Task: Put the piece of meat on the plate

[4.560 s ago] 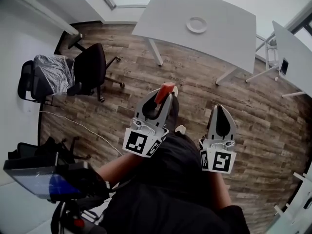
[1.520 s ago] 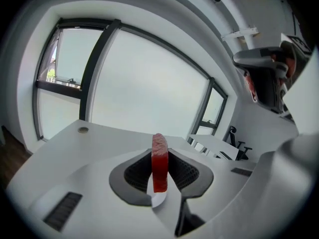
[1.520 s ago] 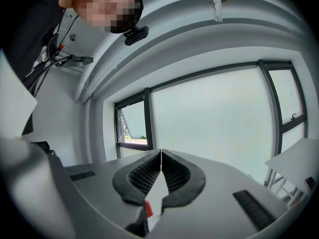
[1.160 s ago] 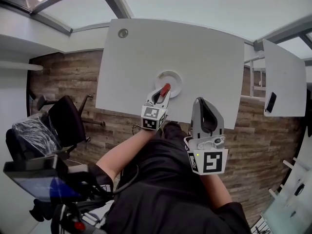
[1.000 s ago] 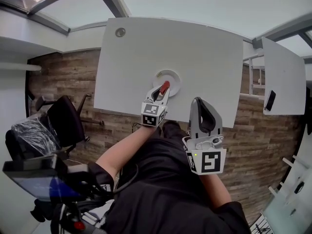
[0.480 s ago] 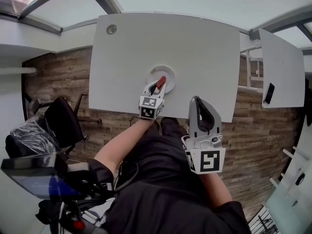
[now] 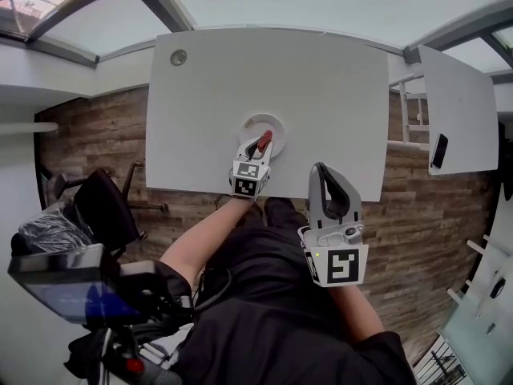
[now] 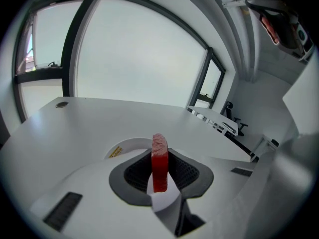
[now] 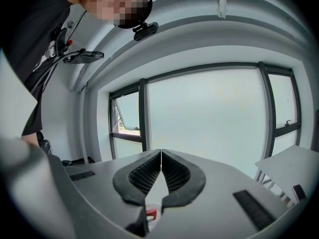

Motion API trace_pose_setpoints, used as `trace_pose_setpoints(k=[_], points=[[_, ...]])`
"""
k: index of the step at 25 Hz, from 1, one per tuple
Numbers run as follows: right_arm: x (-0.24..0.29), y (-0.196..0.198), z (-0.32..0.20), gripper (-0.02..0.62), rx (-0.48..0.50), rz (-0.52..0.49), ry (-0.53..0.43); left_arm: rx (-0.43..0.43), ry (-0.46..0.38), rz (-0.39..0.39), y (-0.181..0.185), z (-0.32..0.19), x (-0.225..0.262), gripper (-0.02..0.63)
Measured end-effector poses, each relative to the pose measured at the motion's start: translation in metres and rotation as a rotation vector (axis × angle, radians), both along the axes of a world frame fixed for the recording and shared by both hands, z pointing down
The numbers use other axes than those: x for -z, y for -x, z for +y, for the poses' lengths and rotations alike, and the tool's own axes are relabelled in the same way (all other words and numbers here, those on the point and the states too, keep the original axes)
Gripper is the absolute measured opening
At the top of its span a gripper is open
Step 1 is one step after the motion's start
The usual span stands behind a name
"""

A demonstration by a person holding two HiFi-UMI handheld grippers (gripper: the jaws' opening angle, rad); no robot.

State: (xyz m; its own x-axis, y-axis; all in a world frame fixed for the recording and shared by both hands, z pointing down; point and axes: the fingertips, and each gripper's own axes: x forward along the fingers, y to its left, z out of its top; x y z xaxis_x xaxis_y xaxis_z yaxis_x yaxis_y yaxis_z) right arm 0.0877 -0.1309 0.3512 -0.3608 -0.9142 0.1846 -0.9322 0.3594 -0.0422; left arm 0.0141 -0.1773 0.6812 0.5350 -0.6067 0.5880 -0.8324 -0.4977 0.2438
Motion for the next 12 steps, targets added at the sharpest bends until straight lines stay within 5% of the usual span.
trace_pose_setpoints(k=[12], points=[[-0.002, -0.001, 0.008, 0.008, -0.018, 0.001, 0.003, -0.059, 0.023, -0.005, -0.002, 0.007, -0.021, 0.098]])
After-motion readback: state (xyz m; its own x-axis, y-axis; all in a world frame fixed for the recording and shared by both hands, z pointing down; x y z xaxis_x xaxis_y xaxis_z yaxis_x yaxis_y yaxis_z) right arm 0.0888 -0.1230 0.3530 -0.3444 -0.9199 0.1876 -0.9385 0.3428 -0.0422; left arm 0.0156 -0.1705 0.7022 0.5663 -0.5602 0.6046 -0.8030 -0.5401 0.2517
